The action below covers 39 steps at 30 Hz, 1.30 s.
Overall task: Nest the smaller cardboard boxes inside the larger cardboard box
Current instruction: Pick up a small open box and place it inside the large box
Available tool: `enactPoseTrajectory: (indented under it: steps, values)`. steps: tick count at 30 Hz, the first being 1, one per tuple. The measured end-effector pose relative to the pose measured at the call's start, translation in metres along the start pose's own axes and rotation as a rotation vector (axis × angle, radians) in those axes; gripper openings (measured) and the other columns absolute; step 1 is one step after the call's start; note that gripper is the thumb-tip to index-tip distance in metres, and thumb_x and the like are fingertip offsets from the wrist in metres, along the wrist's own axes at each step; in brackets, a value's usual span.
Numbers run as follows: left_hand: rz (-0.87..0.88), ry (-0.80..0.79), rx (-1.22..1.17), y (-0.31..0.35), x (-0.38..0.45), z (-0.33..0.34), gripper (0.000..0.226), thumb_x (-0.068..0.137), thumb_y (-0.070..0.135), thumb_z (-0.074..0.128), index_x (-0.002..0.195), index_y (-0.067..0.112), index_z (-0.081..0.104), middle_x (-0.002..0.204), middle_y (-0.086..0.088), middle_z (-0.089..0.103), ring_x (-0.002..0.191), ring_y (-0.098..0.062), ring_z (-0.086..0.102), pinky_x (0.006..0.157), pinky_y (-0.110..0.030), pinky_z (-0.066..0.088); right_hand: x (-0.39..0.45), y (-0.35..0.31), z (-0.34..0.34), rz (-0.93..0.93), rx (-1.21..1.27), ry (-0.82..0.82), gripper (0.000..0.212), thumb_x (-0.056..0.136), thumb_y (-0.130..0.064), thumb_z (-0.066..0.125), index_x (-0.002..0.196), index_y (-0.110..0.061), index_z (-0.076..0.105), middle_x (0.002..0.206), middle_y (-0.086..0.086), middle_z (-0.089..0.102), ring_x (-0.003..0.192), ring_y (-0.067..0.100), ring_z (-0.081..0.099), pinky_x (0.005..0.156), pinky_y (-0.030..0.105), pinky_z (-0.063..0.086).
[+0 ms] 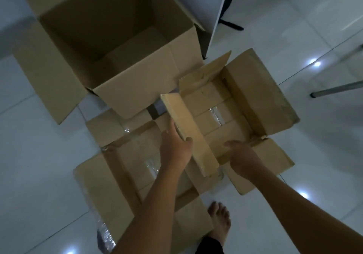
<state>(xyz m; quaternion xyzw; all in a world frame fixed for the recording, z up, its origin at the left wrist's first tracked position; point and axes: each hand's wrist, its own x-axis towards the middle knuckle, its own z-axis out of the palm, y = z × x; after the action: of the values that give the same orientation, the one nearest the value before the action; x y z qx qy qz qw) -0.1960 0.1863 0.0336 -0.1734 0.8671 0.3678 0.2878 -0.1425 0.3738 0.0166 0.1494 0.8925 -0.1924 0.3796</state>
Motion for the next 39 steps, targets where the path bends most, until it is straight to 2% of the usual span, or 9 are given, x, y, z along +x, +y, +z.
enactPoseTrajectory:
  steps: [4,10,14,20,24,28,32,35,39]
  values:
    - [-0.026,-0.042,-0.174,-0.013,0.035,0.033,0.092,0.092,0.008,0.062,0.156,0.021,-0.002,0.158,-0.014,0.026,0.136,-0.031,0.043,0.109,-0.043,0.04,0.026,0.032,0.026,-0.145,-0.375,-0.119,0.065,0.087,0.0,0.048,0.146,-0.023,0.035,0.151,0.001,0.038,0.143,0.023,0.029,0.12,0.042,0.022]
    - [-0.039,-0.059,-0.319,-0.032,0.036,0.081,0.093,0.092,-0.011,0.051,0.152,0.021,-0.013,0.161,-0.012,0.013,0.141,-0.024,0.032,0.105,-0.022,0.027,0.025,0.103,0.051,-0.015,-0.423,-0.174,0.064,0.092,-0.014,0.04,0.15,-0.034,0.022,0.164,-0.005,0.009,0.152,0.019,0.0,0.122,0.048,0.005]
    - [-0.094,-0.094,-0.312,-0.034,0.033,0.107,0.091,0.091,-0.004,0.057,0.154,0.014,-0.007,0.16,-0.014,0.02,0.141,-0.024,0.034,0.111,-0.026,0.029,0.018,0.132,0.045,-0.015,-0.409,-0.127,0.061,0.094,-0.017,0.036,0.15,-0.034,0.021,0.163,-0.002,0.013,0.152,0.022,0.002,0.122,0.045,0.005]
    - [-0.147,-0.135,0.055,-0.02,0.037,0.1,0.09,0.081,0.021,0.076,0.153,0.01,0.022,0.145,-0.013,0.049,0.132,-0.031,0.047,0.105,-0.035,0.039,0.004,0.115,0.046,-0.091,-0.166,-0.017,0.049,0.095,-0.022,0.037,0.143,-0.032,0.037,0.153,-0.003,0.037,0.145,0.019,0.025,0.12,0.045,0.021]
    - [0.024,0.014,0.192,0.003,0.035,0.046,0.078,0.086,0.028,0.068,0.152,0.016,0.028,0.136,-0.005,0.055,0.123,-0.024,0.055,0.095,-0.032,0.044,0.011,0.069,0.026,-0.059,-0.062,0.064,0.053,0.096,-0.022,0.039,0.148,-0.027,0.031,0.155,0.001,0.036,0.145,0.021,0.026,0.12,0.045,0.022]
    - [0.431,0.33,0.18,0.021,0.041,-0.039,0.057,0.09,0.021,0.058,0.143,0.031,0.043,0.126,0.004,0.053,0.109,-0.015,0.055,0.086,-0.036,0.052,0.026,-0.025,-0.018,-0.29,0.104,0.197,0.054,0.093,-0.014,0.05,0.145,-0.025,0.04,0.154,0.002,0.037,0.143,0.021,0.031,0.117,0.038,0.031]
    - [0.526,0.575,0.42,0.024,0.069,-0.124,0.059,0.088,0.021,0.065,0.141,0.034,0.045,0.134,0.004,0.047,0.114,-0.016,0.045,0.083,-0.031,0.05,0.048,-0.133,-0.069,-0.477,0.183,0.37,0.055,0.09,-0.003,0.052,0.143,-0.018,0.045,0.152,0.006,0.039,0.141,0.023,0.034,0.112,0.03,0.028]
    - [0.43,0.54,0.572,0.009,0.093,-0.169,0.065,0.089,0.026,0.066,0.147,0.033,0.038,0.145,0.002,0.042,0.13,-0.019,0.038,0.094,-0.037,0.046,0.062,-0.198,-0.096,-0.54,0.197,0.415,0.06,0.09,0.001,0.046,0.146,-0.019,0.039,0.157,0.004,0.032,0.144,0.021,0.027,0.114,0.027,0.022]
    - [0.316,0.347,0.794,-0.02,0.12,-0.206,0.06,0.096,0.047,0.049,0.151,0.035,0.027,0.147,-0.001,0.046,0.14,-0.024,0.036,0.114,-0.052,0.024,0.078,-0.251,-0.097,-0.568,0.068,0.282,0.077,0.088,0.006,0.046,0.153,-0.024,0.018,0.165,0.001,0.006,0.151,0.021,0.007,0.118,0.036,0.022]
